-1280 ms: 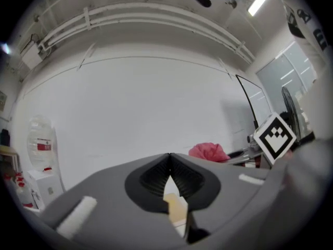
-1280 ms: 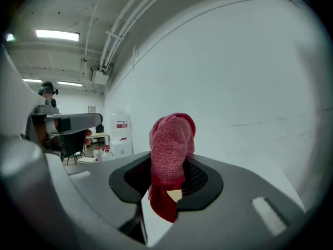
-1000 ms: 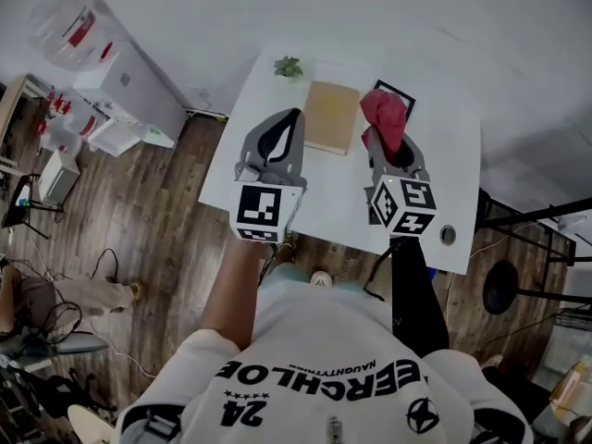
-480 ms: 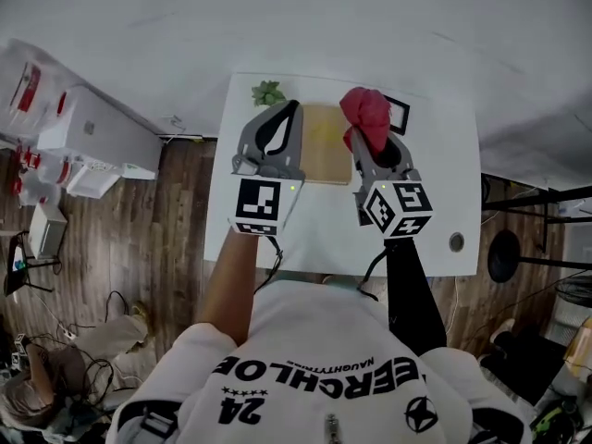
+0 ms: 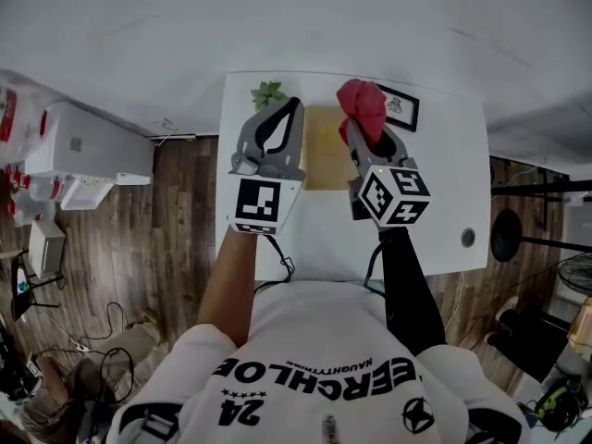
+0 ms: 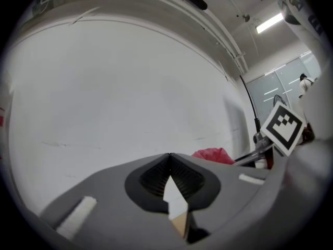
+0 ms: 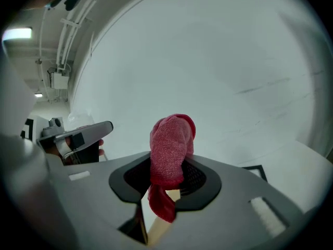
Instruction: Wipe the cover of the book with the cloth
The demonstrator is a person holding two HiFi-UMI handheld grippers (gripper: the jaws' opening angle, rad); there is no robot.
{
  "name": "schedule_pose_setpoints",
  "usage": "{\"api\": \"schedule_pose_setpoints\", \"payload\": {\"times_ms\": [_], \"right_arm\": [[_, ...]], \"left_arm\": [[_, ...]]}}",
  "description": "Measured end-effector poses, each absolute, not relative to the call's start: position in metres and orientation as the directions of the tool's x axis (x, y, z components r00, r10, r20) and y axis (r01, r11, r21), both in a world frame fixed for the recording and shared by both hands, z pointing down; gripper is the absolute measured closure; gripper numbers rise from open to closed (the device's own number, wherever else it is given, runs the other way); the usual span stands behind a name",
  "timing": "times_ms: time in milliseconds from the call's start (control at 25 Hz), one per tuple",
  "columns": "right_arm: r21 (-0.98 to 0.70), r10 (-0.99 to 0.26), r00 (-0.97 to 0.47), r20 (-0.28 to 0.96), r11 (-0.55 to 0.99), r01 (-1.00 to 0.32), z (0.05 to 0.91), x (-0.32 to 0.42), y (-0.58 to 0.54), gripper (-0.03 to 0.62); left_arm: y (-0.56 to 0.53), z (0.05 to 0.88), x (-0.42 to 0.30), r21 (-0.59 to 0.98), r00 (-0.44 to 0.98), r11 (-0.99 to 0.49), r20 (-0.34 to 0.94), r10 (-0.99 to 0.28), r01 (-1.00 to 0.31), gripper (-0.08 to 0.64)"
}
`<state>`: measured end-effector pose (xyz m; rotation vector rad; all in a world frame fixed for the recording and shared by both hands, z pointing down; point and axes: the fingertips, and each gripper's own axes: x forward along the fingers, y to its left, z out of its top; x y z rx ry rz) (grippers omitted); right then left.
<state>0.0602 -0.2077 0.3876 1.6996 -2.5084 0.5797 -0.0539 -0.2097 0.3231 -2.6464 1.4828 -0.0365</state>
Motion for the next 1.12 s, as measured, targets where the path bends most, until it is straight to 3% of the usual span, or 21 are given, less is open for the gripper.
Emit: {"api": "schedule_pose_setpoints", "payload": {"times_ms": [160, 400, 640, 960, 1120], "right_arm": [[-0.38, -0.819, -0.477, 0.319, 0.35, -0.856, 0.415, 0.043, -0.222, 0.489], [-0.387, -0.736, -0.484, 0.474, 0.319, -0.865, 0.462, 0.032, -0.242, 0.489], [-0.329, -0.605, -0.448, 0.658, 0.305, -0.894, 0.514, 0.02, -0.261, 0.489], [-0.238, -0.463, -0.368, 0.806, 0.316, -0.918, 0.576, 0.005, -0.267, 0.489], [-0.182, -0.459, -0.333, 0.824, 0.342, -0.922, 0.585, 0.001, -0.266, 0.489]], "left_arm": [[-0.226, 0.34, -0.054, -0.095, 0.534, -0.531, -0.012, -0.845, -0.842, 0.515], [-0.243, 0.354, -0.051, -0.111, 0.528, -0.524, -0.005, -0.849, -0.844, 0.515], [-0.254, 0.369, -0.055, -0.1, 0.516, -0.516, 0.028, -0.856, -0.851, 0.515], [-0.257, 0.381, -0.059, -0.07, 0.502, -0.505, 0.054, -0.863, -0.86, 0.515], [-0.254, 0.385, -0.058, -0.066, 0.504, -0.507, 0.064, -0.861, -0.859, 0.515]]}}
